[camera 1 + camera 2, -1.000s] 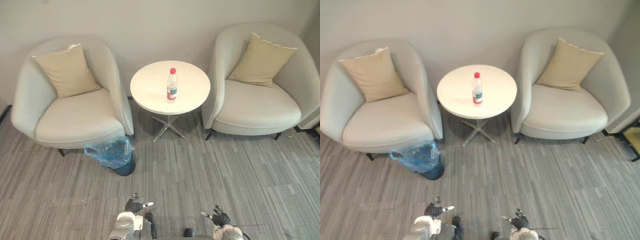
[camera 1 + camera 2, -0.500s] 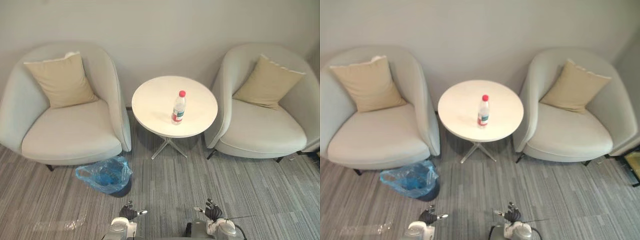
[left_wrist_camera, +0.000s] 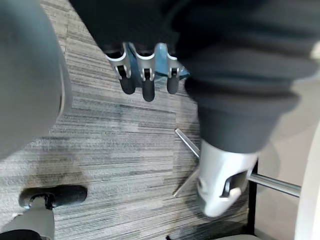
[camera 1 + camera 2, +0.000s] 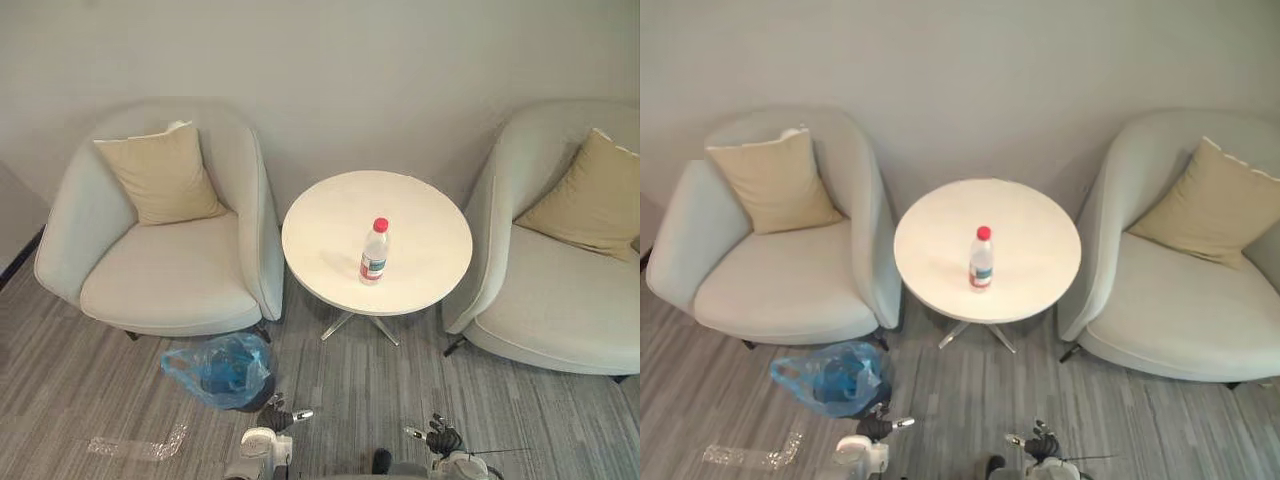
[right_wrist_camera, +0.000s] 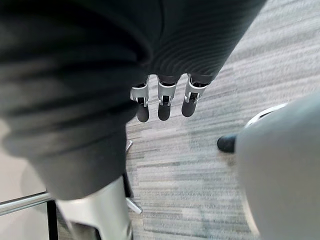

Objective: Gather rubbish on tea table into small bin, then transfer packed bag to large trash can.

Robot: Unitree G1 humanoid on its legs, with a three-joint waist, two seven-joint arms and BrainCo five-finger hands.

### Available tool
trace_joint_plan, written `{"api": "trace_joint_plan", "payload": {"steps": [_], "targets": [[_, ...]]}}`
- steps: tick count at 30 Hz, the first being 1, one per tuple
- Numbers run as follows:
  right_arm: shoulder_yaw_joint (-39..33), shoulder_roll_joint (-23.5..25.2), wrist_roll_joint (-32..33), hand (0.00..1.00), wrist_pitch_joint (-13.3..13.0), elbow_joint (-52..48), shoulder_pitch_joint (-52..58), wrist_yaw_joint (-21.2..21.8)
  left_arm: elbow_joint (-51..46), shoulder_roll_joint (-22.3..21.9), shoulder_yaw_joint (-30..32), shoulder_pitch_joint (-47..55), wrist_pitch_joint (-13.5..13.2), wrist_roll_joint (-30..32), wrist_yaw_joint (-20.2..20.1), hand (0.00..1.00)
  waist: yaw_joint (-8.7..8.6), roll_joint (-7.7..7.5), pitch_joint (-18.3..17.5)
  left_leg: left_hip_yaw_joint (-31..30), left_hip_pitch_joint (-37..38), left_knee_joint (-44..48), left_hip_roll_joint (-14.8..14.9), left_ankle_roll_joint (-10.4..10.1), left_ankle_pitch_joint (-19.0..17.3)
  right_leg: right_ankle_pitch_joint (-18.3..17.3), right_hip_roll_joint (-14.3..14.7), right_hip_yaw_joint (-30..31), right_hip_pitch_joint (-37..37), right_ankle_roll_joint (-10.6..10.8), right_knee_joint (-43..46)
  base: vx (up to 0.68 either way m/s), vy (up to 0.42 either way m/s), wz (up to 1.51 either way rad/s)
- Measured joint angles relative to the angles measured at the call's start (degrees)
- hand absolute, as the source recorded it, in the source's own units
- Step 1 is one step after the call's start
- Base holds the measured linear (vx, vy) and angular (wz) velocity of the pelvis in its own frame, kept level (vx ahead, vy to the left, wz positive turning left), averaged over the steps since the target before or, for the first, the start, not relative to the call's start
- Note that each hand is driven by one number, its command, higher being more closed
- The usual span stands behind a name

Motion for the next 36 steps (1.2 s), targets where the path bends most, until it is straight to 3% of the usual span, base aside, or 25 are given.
{"api": "trace_joint_plan", "payload": {"steps": [3,5,12,15,19,23,31,36], "targets": [[0.4,1.2,-0.1,0.0,-0.1,-0.6,0.4,0.0,0.4,0.5,0.8,-0.1,0.1,0.2,0.0,0.0,0.04,-1.99,-0.4,1.9,2.1,-3.0,-1.8,1.2,0.1,0.5,-1.2,2.1,0.4,1.0,-1.5,0.14,0.115,-0.28],[1.0,1.3,-0.2,0.0,-0.1,-0.7,0.7,0.0,0.4,0.5,0.9,0.1,0.1,0.3,-0.1,0.0,0.51,-2.23,-0.6,3.4,4.2,-4.2,-2.6,1.7,0.4,0.1,-1.7,3.8,0.8,1.5,-1.4,0.12,0.11,-0.41],[1.1,1.5,-0.4,0.0,-0.3,-2.9,1.1,-0.8,1.4,1.2,0.5,0.4,0.2,0.7,-0.7,0.0,-0.26,-2.37,-1.8,1.5,5.4,-5.9,-4.3,1.8,0.4,-1.4,-2.5,4.5,0.9,2.3,-1.6,0.11,0.041,-0.07],[1.0,1.0,-0.9,0.0,-0.4,-10.4,3.2,-2.5,1.8,1.7,-0.1,0.5,0.2,0.7,-0.7,0.0,-0.35,-2.26,-2.8,0.7,4.4,-5.8,-4.3,2.0,0.6,-1.4,-2.3,5.4,-0.5,2.3,-1.6,0.06,-0.028,-0.15],[-1.6,-1.3,-6.8,0.0,-2.0,-25.1,6.2,-5.3,1.4,3.1,-1.3,1.4,0.0,0.7,0.5,0.0,-1.04,-2.52,-3.4,-1.5,3.1,-5.7,-4.3,2.0,0.6,-1.4,-2.1,5.7,-2.2,2.2,-1.4,0.01,-0.018,-0.06],[-3.7,-3.4,-10.6,0.0,-2.8,-31.3,5.5,-7.7,1.0,4.9,-2.8,1.9,-0.1,0.7,0.6,0.0,-1.1,-2.86,-3.5,-2.6,2.4,-5.8,-4.4,2.2,0.7,-1.1,-2.1,5.5,-2.6,2.0,-1.5,-0.01,-0.001,0.01],[-3.6,-5.0,-17.1,0.0,-3.2,-35.2,-0.4,-9.8,-0.9,6.9,-2.8,3.6,-0.5,0.7,0.4,0.0,-0.93,-2.93,-3.6,-6.4,-1.1,-5.9,-4.9,2.8,1.1,2.2,-2.2,4.1,-4.1,2.2,-4.8,-0.07,0.002,0.09],[-3.7,-8.5,-17.8,0.0,-3.3,-35.9,-7.7,-11.8,-1.6,7.0,-2.8,4.1,-1.4,0.7,0.4,0.0,-0.31,-1.79,-1.9,-8.6,-2.6,-8.0,-5.6,2.7,3.5,3.6,-2.9,2.5,-5.3,2.3,-5.6,-0.1,-0.002,0.18]]}}
